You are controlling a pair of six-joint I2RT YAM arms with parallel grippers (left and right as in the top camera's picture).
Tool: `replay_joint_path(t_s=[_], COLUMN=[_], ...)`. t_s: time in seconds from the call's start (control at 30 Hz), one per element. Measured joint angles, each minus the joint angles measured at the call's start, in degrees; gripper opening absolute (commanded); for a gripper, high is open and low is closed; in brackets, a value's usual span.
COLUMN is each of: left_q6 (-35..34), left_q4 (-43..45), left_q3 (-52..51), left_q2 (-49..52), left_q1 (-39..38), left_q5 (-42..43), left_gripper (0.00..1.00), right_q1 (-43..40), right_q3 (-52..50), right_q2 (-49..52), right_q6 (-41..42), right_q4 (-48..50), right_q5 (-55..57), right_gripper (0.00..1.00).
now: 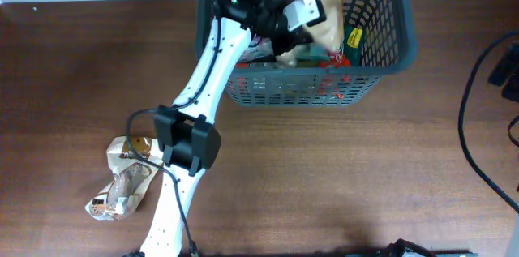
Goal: Pack container
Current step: 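Carry the tan pouch into the basket with the left gripper, then release the pouch and move the left gripper to the PaniRee pouch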
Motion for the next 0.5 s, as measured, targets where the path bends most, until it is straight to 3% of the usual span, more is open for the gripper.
replay_joint_path(t_s=[0.03,0.37,0.5], left_q6=[0.3,-0.4,-6.5], left_q4=[-0.1,6.1,6.0], left_q3=[0.0,0.4,2.3], left_q2=[0.2,-4.0,-11.5], left_q1=[0.2,3.0,6.8], left_q5=[0.0,-0.9,-8.7], left_gripper=[0.99,0.99,1.0], right_q1=[0.0,0.0,0.0], right_q3=[0.0,0.0,0.0], right_q2=[0.0,0.0,0.0], right_q6=[0.0,0.0,0.0], right_q4=[0.1,0.9,0.9], right_q5=[0.0,-0.4,1.7], right_gripper=[0.99,0.99,0.99])
